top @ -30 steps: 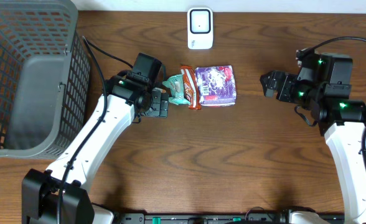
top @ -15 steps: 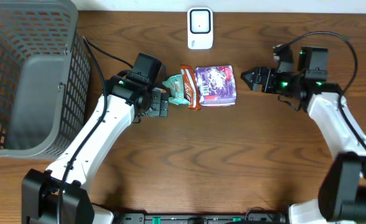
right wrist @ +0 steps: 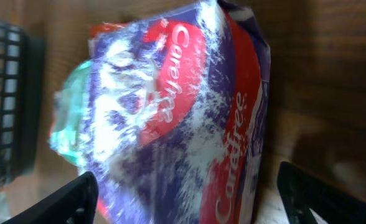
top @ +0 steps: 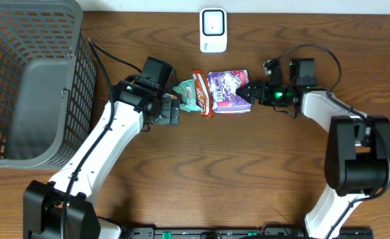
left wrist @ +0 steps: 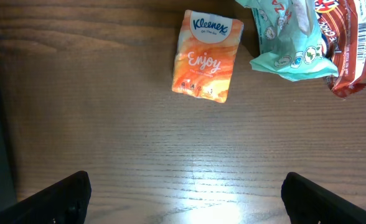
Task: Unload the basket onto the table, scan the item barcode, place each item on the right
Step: 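Lower the right gripper onto the purple package and grasp it, then lift the purple package and hold it up with the right gripper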
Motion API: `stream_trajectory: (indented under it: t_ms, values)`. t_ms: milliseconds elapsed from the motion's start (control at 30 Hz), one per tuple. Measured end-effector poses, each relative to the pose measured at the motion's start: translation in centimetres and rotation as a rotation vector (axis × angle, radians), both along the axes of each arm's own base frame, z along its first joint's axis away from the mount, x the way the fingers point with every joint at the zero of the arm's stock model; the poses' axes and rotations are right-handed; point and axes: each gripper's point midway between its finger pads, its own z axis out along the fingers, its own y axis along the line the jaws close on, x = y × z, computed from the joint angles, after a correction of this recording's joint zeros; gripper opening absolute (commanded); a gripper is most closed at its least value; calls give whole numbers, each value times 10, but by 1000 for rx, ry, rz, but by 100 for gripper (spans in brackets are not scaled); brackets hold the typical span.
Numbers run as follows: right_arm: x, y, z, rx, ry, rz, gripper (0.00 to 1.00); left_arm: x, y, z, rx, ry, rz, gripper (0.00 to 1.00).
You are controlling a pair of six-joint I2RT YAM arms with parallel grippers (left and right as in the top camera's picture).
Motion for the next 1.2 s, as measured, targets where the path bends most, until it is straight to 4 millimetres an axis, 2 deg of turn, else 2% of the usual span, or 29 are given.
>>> stream_trajectory:
  t_ms: [67, 100, 133, 200, 233, 433, 533, 600, 733, 833, 933, 1000, 1100, 1200]
  values:
    - [-1, 3, -12, -23, 30, -11, 64, 0, 0, 0, 0, 0, 0, 98]
    - [-2, 6, -16, -22, 38, -7, 50, 0, 0, 0, 0, 0, 0, 98]
    - [-2, 8, -18, -27, 40, -9, 42, 0, 0, 0, 0, 0, 0, 98]
    - [-2, 10, -19, -27, 49, -15, 18, 0, 0, 0, 0, 0, 0, 98]
    - [-2, 10, -19, -27, 48, -16, 1, 0, 0, 0, 0, 0, 0, 98]
    - [-1, 6, -12, -47, 78, -40, 1, 0, 0, 0, 0, 0, 0, 98]
    - [-2, -8, 2, -134, 104, -87, 1, 0, 0, 0, 0, 0, 0, 98]
    - [2, -24, 21, -236, 86, -138, 1, 0, 0, 0, 0, 0, 0, 98]
    - [15, -64, 72, -511, -45, -281, 1, 0, 0, 0, 0, 0, 0, 98]
    - [9, -101, 96, -800, -100, -413, 1, 0, 0, 0, 0, 0, 0, 98]
    - [2, -133, 98, -1055, -102, -500, 1, 0, 0, 0, 0, 0, 0, 98]
    - [0, -151, 92, -1198, -86, -534, 1, 0, 0, 0, 0, 0, 0, 98]
    - [-2, -163, 78, -1317, -55, -531, 1, 0, 0, 0, 0, 0, 0, 98]
    - [-4, -158, 64, -1373, -41, -488, 9, 0, 0, 0, 0, 0, 0, 98]
